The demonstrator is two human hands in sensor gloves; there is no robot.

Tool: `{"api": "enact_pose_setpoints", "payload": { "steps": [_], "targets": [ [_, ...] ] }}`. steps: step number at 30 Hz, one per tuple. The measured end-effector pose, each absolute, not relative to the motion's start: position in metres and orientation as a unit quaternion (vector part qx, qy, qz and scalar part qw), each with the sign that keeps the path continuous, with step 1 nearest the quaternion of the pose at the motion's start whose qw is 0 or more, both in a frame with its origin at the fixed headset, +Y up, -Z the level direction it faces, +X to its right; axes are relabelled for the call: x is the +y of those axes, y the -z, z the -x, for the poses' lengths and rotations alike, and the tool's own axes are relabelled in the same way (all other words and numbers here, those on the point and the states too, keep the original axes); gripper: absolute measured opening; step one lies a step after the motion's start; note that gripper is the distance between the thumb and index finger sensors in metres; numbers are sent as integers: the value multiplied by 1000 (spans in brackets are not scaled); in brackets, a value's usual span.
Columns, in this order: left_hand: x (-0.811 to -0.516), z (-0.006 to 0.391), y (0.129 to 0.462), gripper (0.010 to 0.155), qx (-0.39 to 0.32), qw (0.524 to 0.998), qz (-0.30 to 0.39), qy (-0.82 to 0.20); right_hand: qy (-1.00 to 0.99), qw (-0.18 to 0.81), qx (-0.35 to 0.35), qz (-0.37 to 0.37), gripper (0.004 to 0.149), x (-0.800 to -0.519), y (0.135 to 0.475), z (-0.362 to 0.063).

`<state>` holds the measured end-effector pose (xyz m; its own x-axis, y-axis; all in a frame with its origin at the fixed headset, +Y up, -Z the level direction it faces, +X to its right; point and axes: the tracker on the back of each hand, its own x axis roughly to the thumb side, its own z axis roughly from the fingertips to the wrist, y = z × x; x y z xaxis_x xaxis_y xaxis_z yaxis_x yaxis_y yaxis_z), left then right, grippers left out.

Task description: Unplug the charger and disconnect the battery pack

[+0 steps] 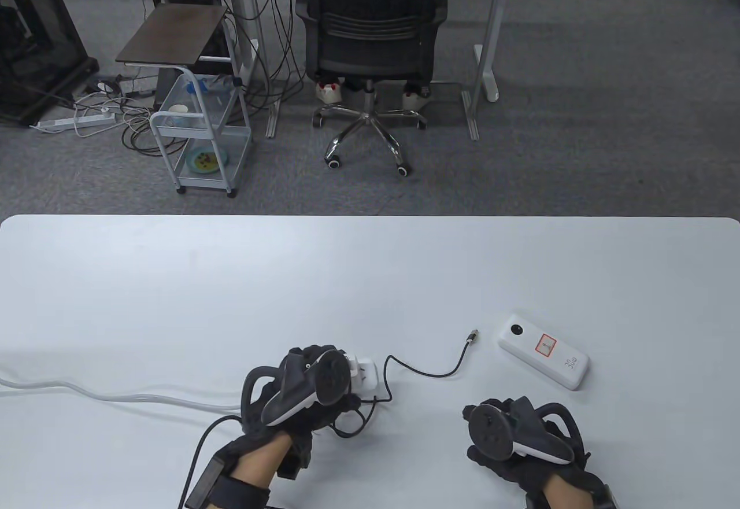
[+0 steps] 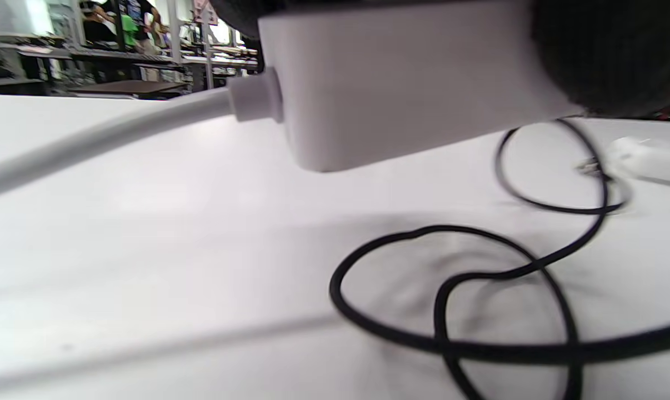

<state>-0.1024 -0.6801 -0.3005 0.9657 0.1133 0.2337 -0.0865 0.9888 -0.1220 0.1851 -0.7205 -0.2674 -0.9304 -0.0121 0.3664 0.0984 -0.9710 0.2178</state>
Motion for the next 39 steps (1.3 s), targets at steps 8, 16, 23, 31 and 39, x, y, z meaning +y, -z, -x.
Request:
{"api": "enact_pose_setpoints", "payload": {
  "steps": [8, 16, 23, 31, 39],
  "targets": [
    [-669, 76, 250, 82, -170, 985, 5, 10, 978, 7, -115, 171, 67, -718, 270, -194],
    [-709, 94, 275, 82, -147, 988, 52, -23, 978, 13, -123, 167, 67, -720, 272, -194],
    [-731, 95, 285, 82, -140, 989, 55, -10, 978, 19, -128, 166, 67, -721, 272, -193],
    [-746, 91, 288, 81, -127, 990, 53, 11, 977, 25, -128, 167, 67, -721, 272, -192],
    [-762, 93, 295, 80, -127, 989, 78, -21, 977, 24, -130, 169, 67, -720, 273, -191]
  ]
}}
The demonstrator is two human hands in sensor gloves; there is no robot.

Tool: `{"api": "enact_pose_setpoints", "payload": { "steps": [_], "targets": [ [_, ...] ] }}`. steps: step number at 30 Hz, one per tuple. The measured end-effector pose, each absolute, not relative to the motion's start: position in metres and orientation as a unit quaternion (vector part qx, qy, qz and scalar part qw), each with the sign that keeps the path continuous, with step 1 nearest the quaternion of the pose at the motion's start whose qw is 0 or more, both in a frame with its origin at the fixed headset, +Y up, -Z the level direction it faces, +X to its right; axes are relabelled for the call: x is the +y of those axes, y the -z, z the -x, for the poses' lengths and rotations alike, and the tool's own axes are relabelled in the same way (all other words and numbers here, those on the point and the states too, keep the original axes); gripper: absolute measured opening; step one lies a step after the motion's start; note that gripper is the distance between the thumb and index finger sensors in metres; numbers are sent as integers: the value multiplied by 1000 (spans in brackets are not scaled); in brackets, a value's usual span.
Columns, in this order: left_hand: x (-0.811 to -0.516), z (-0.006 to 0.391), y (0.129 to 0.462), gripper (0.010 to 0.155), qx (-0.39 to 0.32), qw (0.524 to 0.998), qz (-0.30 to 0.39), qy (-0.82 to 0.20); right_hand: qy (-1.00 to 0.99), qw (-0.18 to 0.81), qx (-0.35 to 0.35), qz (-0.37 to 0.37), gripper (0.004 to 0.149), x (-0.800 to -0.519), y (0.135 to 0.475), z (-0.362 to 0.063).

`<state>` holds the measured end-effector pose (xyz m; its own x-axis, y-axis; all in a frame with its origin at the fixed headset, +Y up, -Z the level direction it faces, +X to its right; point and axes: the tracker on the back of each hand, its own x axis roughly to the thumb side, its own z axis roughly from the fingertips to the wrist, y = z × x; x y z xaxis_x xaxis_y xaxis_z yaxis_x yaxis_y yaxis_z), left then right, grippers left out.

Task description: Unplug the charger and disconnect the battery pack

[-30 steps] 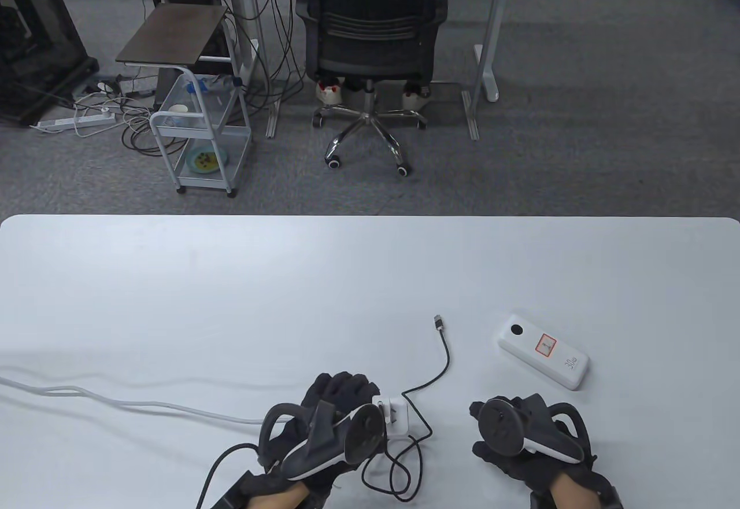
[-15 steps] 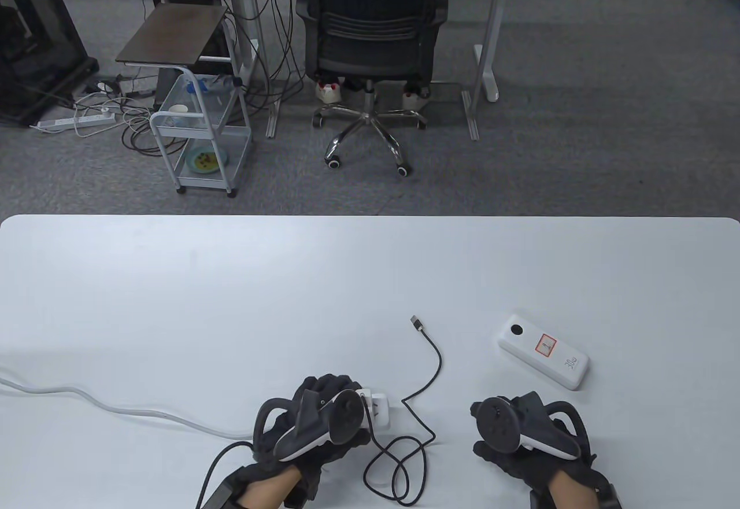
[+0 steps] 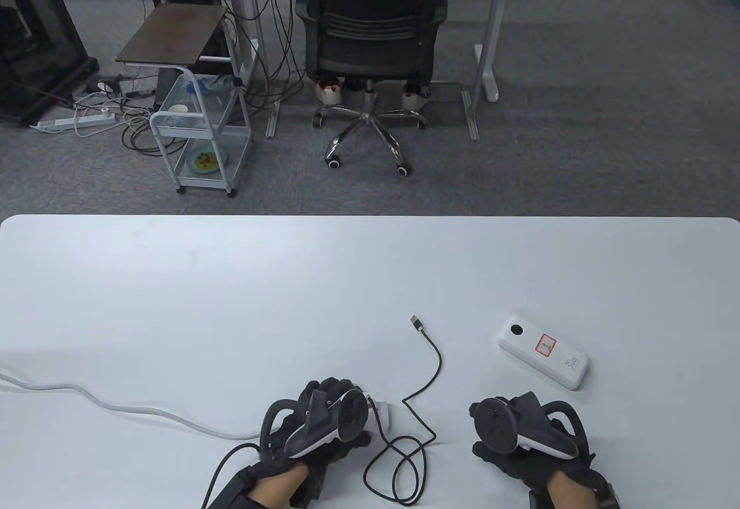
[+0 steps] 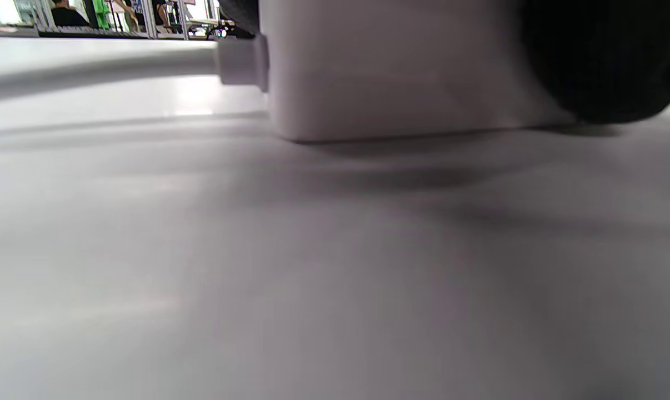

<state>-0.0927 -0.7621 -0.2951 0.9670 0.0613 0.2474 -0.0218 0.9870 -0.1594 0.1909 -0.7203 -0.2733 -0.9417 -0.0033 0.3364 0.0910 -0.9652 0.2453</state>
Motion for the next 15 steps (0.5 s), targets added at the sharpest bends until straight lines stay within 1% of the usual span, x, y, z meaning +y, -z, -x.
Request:
{"api": "enact_pose_setpoints", "payload": {
  "steps": [2, 4, 15],
  "targets": [
    [-765, 96, 295, 80, -129, 989, 66, -41, 977, 26, -130, 169, 67, -721, 273, -191],
    [-765, 96, 296, 80, -123, 988, 76, -51, 976, 30, -130, 171, 67, -721, 273, -190],
    [-764, 95, 295, 80, -122, 989, 77, -37, 977, 36, -133, 163, 67, -726, 274, -188]
  ]
}}
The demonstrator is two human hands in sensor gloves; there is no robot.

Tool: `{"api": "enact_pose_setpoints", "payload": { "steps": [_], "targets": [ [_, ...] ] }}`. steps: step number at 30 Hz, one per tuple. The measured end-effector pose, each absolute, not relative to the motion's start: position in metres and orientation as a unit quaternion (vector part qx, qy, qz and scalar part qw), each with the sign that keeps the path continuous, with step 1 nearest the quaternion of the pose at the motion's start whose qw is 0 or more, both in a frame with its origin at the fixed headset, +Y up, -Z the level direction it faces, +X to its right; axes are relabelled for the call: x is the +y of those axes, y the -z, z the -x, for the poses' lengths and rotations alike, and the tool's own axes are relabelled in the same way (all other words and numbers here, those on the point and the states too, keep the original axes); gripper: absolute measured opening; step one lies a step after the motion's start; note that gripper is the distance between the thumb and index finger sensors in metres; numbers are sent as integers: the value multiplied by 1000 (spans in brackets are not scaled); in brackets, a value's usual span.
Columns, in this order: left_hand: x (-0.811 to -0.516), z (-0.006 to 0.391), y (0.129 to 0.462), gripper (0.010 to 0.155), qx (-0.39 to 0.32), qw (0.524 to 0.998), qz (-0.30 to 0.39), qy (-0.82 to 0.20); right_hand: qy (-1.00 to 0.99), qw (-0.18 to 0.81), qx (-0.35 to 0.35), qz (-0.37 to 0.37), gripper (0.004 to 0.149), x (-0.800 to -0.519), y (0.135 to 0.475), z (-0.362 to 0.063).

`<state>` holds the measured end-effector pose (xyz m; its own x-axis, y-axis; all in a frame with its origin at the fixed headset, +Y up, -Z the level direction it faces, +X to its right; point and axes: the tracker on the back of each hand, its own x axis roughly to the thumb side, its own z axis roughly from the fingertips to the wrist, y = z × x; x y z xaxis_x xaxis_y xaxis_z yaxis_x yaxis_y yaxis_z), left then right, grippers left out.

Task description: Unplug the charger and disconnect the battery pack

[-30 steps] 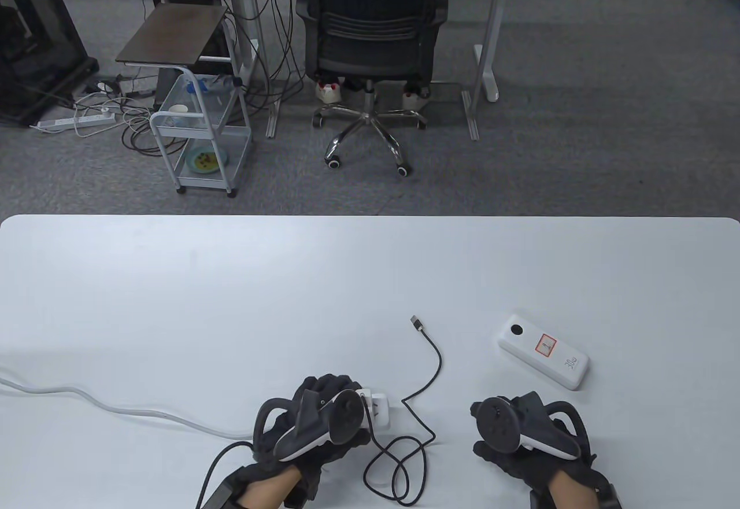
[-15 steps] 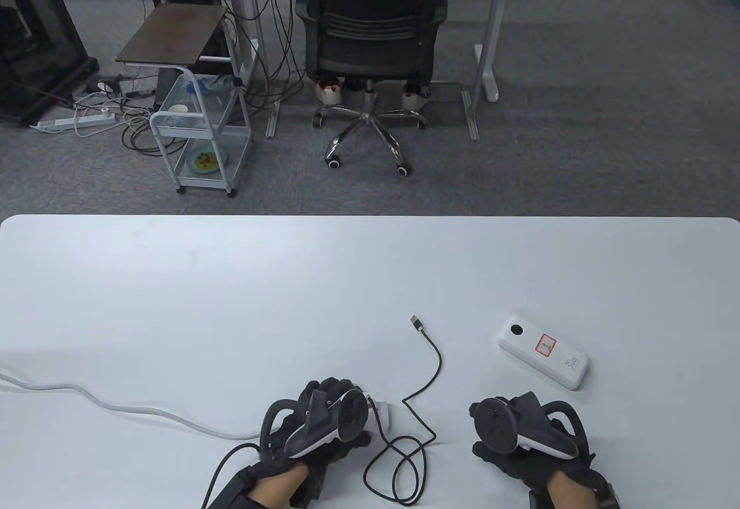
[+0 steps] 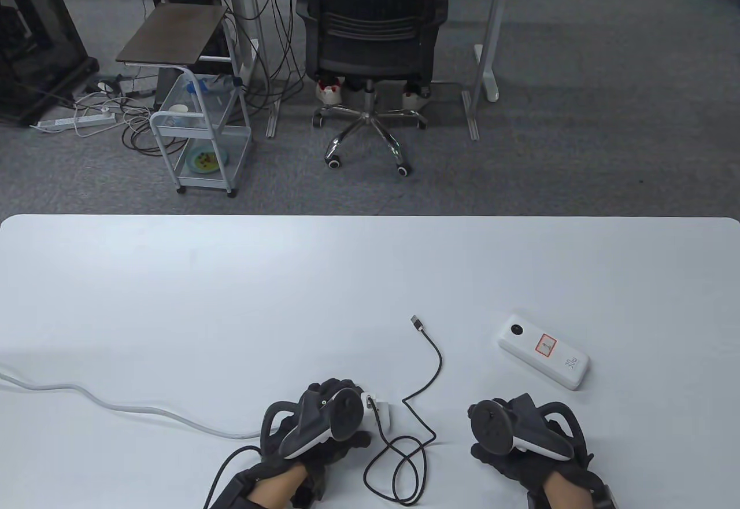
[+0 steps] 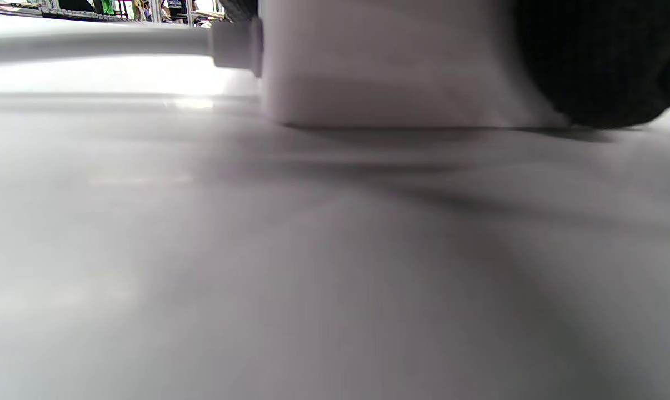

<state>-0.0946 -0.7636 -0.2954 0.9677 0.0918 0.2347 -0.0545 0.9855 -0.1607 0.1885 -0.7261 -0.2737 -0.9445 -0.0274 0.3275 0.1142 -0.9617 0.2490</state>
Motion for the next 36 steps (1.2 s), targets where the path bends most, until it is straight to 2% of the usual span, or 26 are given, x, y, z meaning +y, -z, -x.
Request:
{"api": "enact_pose_setpoints", "payload": {
  "steps": [17, 22, 24, 28, 31, 36],
  "targets": [
    [-762, 93, 295, 81, -120, 989, 86, -15, 980, 48, -120, 149, 66, -729, 273, -184],
    [-760, 94, 295, 89, -127, 985, 119, -14, 982, 44, -124, 137, 66, -729, 273, -188],
    [-756, 98, 294, 92, -126, 986, 111, -17, 982, 41, -122, 137, 66, -728, 273, -190],
    [-748, 109, 293, 91, -119, 986, 110, -42, 983, 37, -111, 143, 67, -728, 273, -190],
    [-747, 116, 293, 90, -117, 985, 120, -36, 982, 23, -88, 163, 67, -724, 272, -184],
    [-750, 120, 293, 85, -117, 986, 114, -19, 976, -24, 3, 216, 68, -695, 269, -152]
  ]
}}
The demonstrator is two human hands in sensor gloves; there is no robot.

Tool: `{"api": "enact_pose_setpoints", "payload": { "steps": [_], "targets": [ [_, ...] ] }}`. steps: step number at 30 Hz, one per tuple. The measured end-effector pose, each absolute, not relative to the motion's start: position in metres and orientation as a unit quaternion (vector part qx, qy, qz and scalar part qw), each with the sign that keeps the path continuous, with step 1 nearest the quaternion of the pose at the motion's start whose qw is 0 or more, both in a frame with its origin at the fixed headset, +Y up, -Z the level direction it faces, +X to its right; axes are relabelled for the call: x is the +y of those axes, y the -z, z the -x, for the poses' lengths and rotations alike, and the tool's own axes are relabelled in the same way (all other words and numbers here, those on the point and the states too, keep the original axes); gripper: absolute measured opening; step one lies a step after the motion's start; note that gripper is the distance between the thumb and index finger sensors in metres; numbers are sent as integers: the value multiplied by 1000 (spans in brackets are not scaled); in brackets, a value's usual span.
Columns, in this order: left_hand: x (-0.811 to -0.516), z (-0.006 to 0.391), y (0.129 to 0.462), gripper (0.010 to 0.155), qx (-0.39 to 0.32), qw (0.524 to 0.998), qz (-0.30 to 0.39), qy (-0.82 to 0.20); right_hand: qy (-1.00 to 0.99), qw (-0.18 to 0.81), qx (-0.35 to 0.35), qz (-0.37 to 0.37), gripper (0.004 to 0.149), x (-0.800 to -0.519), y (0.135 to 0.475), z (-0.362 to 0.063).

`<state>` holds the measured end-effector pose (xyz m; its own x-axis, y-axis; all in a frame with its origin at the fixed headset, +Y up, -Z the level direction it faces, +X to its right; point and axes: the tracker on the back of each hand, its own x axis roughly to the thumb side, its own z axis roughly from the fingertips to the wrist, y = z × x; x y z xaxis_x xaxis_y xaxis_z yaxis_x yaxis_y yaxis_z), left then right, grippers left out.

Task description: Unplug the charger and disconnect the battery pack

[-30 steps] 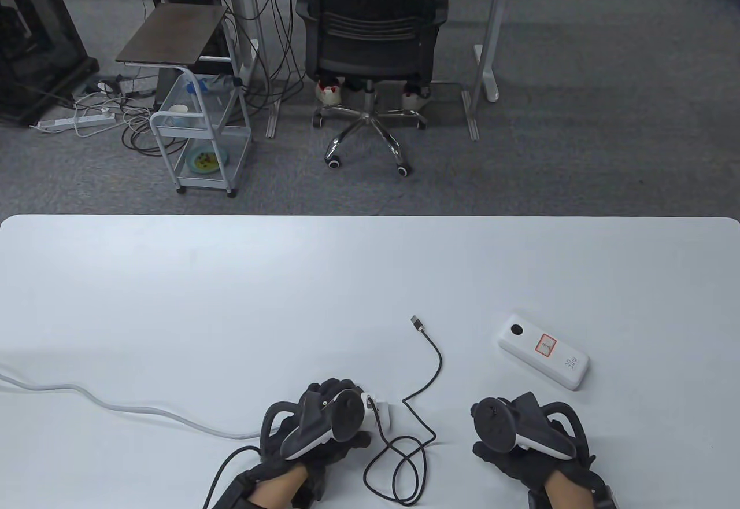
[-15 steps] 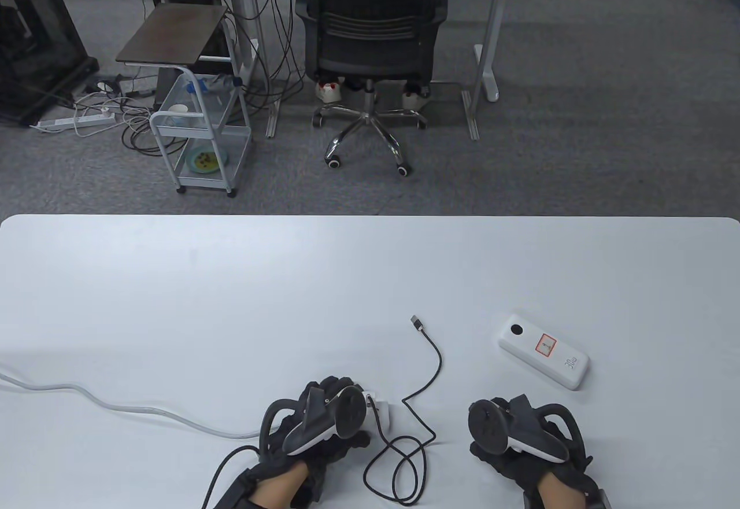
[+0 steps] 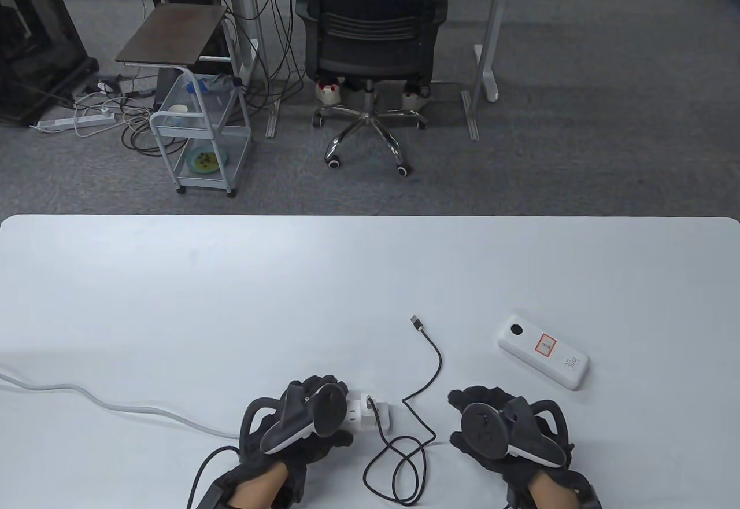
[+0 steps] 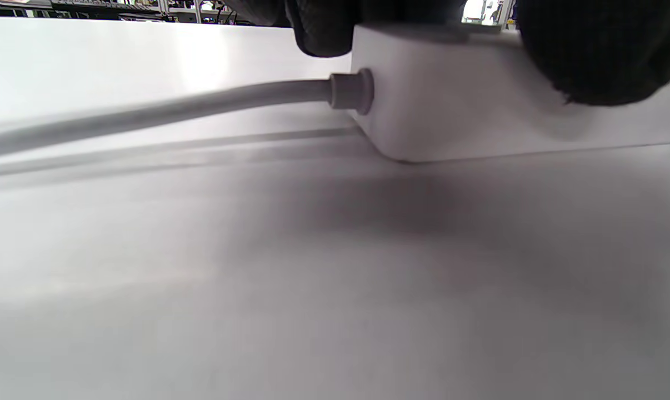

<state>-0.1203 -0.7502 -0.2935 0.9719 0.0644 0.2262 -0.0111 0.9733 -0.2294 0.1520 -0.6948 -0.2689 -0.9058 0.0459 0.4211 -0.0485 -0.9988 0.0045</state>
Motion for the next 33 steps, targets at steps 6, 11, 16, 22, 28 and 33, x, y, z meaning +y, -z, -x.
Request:
{"api": "enact_pose_setpoints", "payload": {
  "steps": [6, 11, 16, 22, 28, 33],
  "targets": [
    [-751, 119, 292, 82, -117, 987, 108, -16, -962, 64, 1, -267, 69, -677, 282, -100],
    [-751, 119, 293, 81, -116, 987, 108, -16, -952, 23, 29, -303, 73, -686, 292, -54],
    [-752, 118, 292, 80, -117, 988, 103, -12, -949, 18, 35, -313, 73, -700, 299, -35],
    [-753, 116, 291, 80, -117, 989, 94, -4, -952, 35, 43, -302, 73, -712, 305, -35],
    [-752, 114, 290, 79, -108, 990, 92, 11, -953, 55, 26, -298, 67, -723, 309, -37],
    [-748, 109, 292, 78, -90, 990, 108, 21, -953, 37, 13, -299, 69, -723, 303, -35]
  ]
}}
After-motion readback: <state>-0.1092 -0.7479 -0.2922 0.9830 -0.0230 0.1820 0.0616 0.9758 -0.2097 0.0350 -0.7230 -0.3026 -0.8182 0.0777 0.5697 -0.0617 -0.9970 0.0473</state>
